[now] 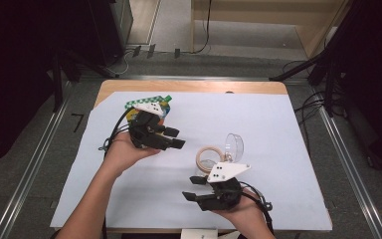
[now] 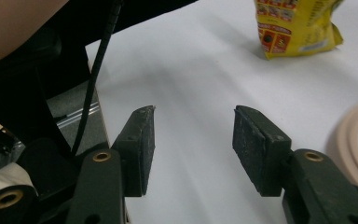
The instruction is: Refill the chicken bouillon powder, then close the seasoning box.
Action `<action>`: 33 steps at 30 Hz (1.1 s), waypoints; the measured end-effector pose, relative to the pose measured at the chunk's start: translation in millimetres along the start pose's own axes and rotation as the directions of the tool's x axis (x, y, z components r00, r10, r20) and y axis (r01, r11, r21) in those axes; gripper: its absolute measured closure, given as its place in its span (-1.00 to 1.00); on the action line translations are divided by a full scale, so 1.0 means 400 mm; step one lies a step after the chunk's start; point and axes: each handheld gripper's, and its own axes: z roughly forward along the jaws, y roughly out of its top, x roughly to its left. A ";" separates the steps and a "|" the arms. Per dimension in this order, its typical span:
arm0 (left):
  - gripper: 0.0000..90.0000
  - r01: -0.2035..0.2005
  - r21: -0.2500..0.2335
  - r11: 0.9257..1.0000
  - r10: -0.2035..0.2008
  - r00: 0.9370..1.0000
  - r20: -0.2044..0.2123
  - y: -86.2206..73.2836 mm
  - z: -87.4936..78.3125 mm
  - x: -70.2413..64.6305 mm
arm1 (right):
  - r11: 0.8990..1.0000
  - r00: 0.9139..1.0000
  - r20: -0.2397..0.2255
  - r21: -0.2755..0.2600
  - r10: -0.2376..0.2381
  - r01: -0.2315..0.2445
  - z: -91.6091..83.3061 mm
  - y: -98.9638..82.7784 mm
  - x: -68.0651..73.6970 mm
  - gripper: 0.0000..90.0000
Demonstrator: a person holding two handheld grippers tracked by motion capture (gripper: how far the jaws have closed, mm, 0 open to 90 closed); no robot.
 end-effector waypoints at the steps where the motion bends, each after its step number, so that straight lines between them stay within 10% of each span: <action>1: 0.03 0.010 0.000 1.000 -0.010 1.000 -0.004 -0.002 -0.006 0.005 | 1.000 1.000 -0.005 -0.003 -0.001 0.001 0.009 0.006 0.001 0.11; 11: -0.14 0.034 -0.054 0.998 -0.037 0.998 -0.048 -0.030 -0.078 0.043 | 0.998 0.998 -0.033 0.017 -0.054 0.055 0.118 0.069 0.003 -0.13; 17: -0.10 0.071 -0.060 0.996 -0.076 0.993 -0.091 -0.047 -0.107 0.067 | 1.000 0.999 -0.044 0.027 -0.008 0.009 0.164 0.057 0.000 -0.11; 33: -0.08 0.115 -0.081 0.990 -0.129 0.974 -0.187 -0.107 -0.183 0.135 | 0.997 0.998 -0.020 0.063 -0.051 0.052 0.186 0.024 0.003 -0.14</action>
